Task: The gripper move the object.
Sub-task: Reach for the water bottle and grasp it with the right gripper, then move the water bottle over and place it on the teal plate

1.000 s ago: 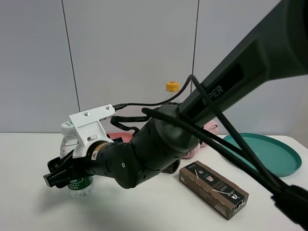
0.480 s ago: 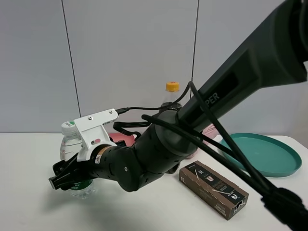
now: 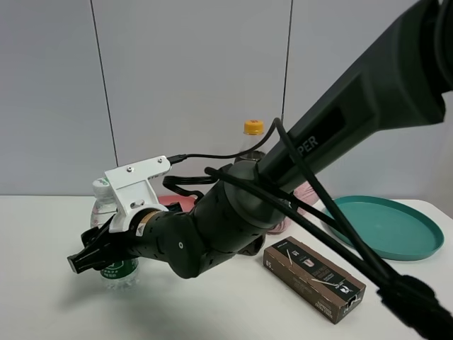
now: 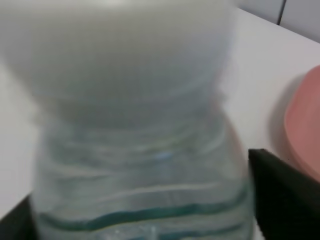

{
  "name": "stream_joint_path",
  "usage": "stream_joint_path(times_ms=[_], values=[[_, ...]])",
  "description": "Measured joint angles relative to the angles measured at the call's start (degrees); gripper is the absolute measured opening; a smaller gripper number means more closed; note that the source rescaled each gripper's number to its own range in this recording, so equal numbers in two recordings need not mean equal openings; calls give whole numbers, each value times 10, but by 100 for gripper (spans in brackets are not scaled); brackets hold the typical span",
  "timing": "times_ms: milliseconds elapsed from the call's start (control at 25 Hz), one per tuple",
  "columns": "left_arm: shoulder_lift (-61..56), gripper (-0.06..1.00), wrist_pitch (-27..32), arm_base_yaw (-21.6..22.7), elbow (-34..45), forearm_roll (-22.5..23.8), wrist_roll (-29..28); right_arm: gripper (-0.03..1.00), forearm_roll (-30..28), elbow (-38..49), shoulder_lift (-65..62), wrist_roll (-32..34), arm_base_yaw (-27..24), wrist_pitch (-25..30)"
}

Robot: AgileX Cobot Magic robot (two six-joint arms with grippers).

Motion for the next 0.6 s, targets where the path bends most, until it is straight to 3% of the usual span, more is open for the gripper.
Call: stream_joint_path(times_ms=[80, 600], values=[[0, 100, 0, 0, 0, 0, 0, 0, 0, 0, 0, 4, 0, 0], [0, 100, 0, 0, 0, 0, 0, 0, 0, -1, 0, 4, 0, 6]])
